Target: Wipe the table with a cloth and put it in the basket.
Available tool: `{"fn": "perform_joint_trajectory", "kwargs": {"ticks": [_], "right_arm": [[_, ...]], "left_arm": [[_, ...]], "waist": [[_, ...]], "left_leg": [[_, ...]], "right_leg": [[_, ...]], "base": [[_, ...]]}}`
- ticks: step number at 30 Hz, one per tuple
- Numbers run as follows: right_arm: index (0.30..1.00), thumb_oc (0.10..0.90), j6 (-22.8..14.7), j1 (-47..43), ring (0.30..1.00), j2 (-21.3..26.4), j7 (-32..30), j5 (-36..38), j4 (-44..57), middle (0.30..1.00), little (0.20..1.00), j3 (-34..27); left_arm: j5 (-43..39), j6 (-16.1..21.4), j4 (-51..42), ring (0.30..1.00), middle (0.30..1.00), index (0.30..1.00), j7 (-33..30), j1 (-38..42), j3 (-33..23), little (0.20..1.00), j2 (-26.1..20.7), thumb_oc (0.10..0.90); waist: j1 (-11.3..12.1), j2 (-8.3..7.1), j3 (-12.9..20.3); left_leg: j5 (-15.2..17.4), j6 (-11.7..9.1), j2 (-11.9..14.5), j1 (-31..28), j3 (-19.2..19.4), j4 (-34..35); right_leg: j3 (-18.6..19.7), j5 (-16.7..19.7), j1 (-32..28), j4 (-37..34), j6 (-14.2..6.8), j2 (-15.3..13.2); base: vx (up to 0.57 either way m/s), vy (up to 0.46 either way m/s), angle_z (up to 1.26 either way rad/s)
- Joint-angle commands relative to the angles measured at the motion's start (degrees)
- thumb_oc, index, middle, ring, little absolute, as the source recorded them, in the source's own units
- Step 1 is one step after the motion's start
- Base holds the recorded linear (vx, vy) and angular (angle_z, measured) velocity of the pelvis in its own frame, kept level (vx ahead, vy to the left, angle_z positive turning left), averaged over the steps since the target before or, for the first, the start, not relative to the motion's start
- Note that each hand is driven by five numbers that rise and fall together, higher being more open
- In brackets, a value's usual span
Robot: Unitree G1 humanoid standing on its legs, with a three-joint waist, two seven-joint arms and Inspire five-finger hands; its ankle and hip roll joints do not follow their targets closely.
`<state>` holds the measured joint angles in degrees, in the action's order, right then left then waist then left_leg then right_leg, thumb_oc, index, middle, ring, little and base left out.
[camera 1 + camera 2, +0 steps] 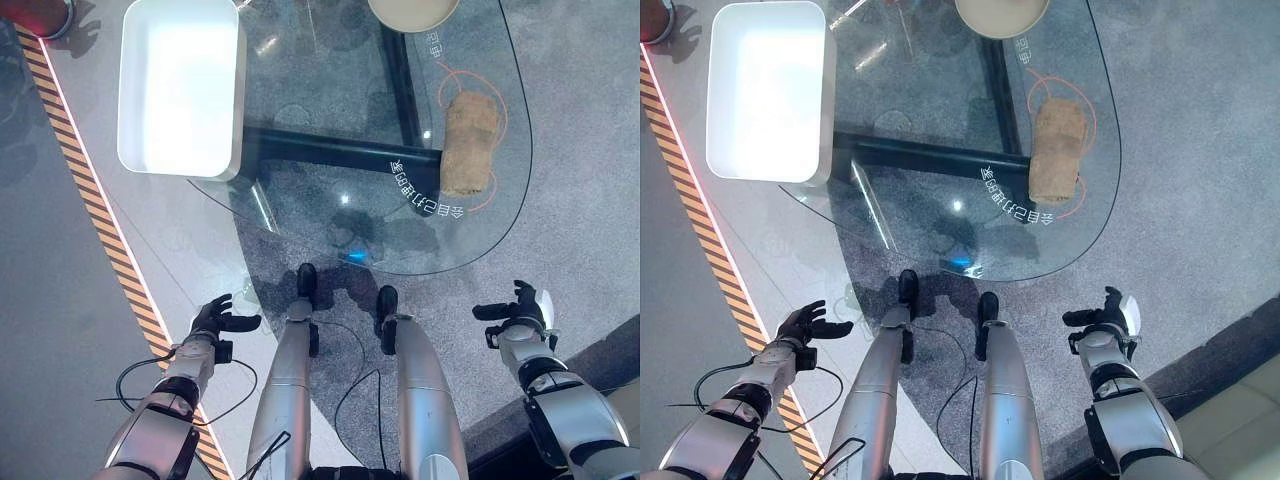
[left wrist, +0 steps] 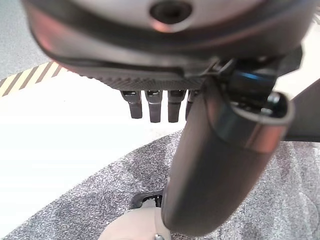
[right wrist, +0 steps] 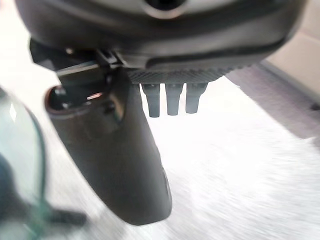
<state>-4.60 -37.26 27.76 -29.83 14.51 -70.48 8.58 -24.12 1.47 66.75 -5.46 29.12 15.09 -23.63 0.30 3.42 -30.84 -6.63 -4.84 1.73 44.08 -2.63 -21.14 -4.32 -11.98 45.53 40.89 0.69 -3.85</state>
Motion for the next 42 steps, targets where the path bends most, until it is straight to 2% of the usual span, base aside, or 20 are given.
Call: {"fn": "perform_joint_trajectory", "kwargs": {"ticks": [1, 2, 9, 14, 19, 27, 34, 42], "right_arm": [[0.9, 0.8, -8.0, 2.8, 0.9, 5.3, -9.3, 4.3, 4.4, 0.9, 0.9, -3.3], [0.9, 0.8, -9.8, 2.4, 0.9, 5.2, -11.1, 5.6, 7.3, 0.9, 0.9, -3.7], [0.9, 0.8, -14.9, 1.5, 0.9, 4.8, -21.2, 8.3, 22.8, 0.9, 0.9, -4.8], [0.9, 0.8, -19.3, -0.9, 0.9, 4.5, -24.1, 9.3, 28.0, 0.9, 0.9, -5.3], [0.9, 0.8, -20.3, -3.8, 0.9, 4.5, -25.2, 7.8, 33.0, 0.9, 0.9, -4.1], [0.9, 0.8, -15.4, -8.7, 0.9, 3.6, -25.1, 2.2, 41.6, 0.9, 0.9, 1.3], [0.9, 0.8, -12.4, -11.0, 0.9, 2.5, -23.6, 2.2, 42.9, 0.9, 0.9, 4.5], [0.9, 0.8, -6.3, -13.7, 0.9, 0.6, -20.5, 3.4, 42.0, 0.9, 0.9, 8.7]], "left_arm": [[-1.2, 2.0, 1.3, 0.9, 0.9, 0.9, -1.8, -4.2, -0.4, 0.9, -2.6, 0.8], [-1.2, 2.3, 1.5, 0.9, 0.9, 0.9, -2.1, -4.2, -0.3, 0.9, -2.3, 0.8], [-2.6, 4.2, 1.2, 0.9, 0.9, 0.9, -3.3, -5.9, 0.3, 0.9, -0.7, 0.8], [-3.6, 5.0, 1.5, 0.9, 0.9, 0.9, -3.5, -5.8, 1.0, 0.9, 0.0, 0.8], [-3.9, 4.9, 1.3, 0.9, 0.9, 0.9, -3.5, -5.4, 1.5, 0.9, 0.1, 0.8], [-4.1, 5.4, 1.3, 0.9, 0.9, 0.9, -3.5, -4.9, 1.9, 0.9, 1.0, 0.8], [-3.9, 5.5, 1.3, 0.9, 0.9, 0.9, -3.8, -5.0, 2.2, 0.9, 1.9, 0.8], [-3.1, 5.6, 0.9, 0.9, 0.9, 0.9, -4.0, -5.1, 2.8, 0.9, 3.0, 0.8]], "waist": [[0.3, -1.52, 1.0], [0.1, -1.74, 1.0], [-0.7, -1.74, 1.0], [-0.8, -1.45, 1.0], [-0.6, -1.24, 1.0], [-0.5, -0.82, 1.0], [-0.1, -0.41, 1.0], [0.4, 0.12, 1.0]], "left_leg": [[12.0, 4.3, -3.8, 0.5, 2.1, -11.5], [12.0, 4.3, -3.7, 0.7, 2.1, -11.4], [11.7, 4.1, -3.6, 0.4, 2.1, -10.3], [11.2, 4.0, -3.7, -0.2, 2.1, -8.9], [10.8, 4.0, -3.9, -0.5, 2.0, -7.8], [10.0, 3.9, -4.2, -1.4, 2.2, -5.8], [9.7, 3.9, -4.5, -2.0, 2.4, -4.8], [9.5, 3.8, -4.8, -2.5, 2.6, -4.3]], "right_leg": [[0.7, 5.1, -1.2, -6.3, -1.2, 3.0], [0.7, 5.1, -1.0, -6.4, -1.1, 3.0], [1.2, 5.1, -1.3, -7.7, -0.9, 3.2], [1.2, 5.1, -1.9, -9.0, -0.9, 3.1], [1.1, 5.3, -2.1, -10.0, -1.0, 3.0], [1.2, 5.6, -2.9, -12.1, -0.8, 2.8], [1.0, 5.5, -3.3, -12.9, -0.5, 2.6], [0.7, 5.3, -3.7, -13.4, 0.1, 2.4]], "base": [[0.0, 0.0, 0.0], [0.0, 0.0, 0.0], [-0.01, 0.042, 0.0], [-0.01, 0.044, 0.01], [0.0, 0.007, 0.0], [0.0, 0.004, 0.0], [0.0, 0.0, 0.0], [0.0, 0.0, 0.0]]}}
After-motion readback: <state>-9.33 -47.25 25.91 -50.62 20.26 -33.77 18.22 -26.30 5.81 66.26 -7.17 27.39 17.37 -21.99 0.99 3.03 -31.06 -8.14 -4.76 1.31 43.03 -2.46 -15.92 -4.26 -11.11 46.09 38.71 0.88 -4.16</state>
